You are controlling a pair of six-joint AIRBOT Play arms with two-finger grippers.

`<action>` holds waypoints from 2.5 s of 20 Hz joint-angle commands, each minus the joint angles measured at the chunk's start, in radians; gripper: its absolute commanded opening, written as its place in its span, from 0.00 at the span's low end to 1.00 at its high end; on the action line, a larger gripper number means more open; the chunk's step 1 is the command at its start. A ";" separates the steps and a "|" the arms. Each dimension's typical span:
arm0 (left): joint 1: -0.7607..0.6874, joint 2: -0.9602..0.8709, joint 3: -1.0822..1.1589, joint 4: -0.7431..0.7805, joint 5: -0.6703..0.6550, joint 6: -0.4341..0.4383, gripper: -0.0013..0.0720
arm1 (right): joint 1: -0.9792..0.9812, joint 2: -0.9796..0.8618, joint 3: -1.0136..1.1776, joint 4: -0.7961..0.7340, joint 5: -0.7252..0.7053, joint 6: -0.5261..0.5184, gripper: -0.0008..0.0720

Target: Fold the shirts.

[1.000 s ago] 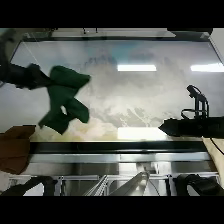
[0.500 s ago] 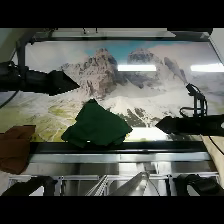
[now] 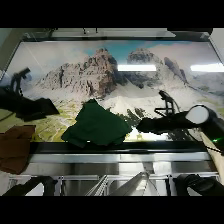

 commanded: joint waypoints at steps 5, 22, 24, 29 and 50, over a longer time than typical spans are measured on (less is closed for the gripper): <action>0.126 -0.136 -0.420 -0.269 0.439 0.327 0.96 | 0.064 -0.422 -0.002 0.661 -0.085 -0.548 0.69; -0.037 -0.282 -0.012 -0.669 0.065 0.584 0.03 | -0.008 -0.405 0.182 0.811 -0.003 -0.776 0.06; -0.032 -0.203 0.030 -0.660 0.092 0.577 0.03 | -0.054 -0.351 0.186 0.785 -0.002 -0.776 0.06; -0.018 -0.137 -0.067 -0.660 0.118 0.578 0.04 | -0.183 -0.350 0.185 0.550 -0.002 -0.568 0.84; 0.216 0.031 -0.082 -0.878 -0.079 0.615 0.03 | -0.114 -0.417 0.304 0.792 0.392 -0.845 0.06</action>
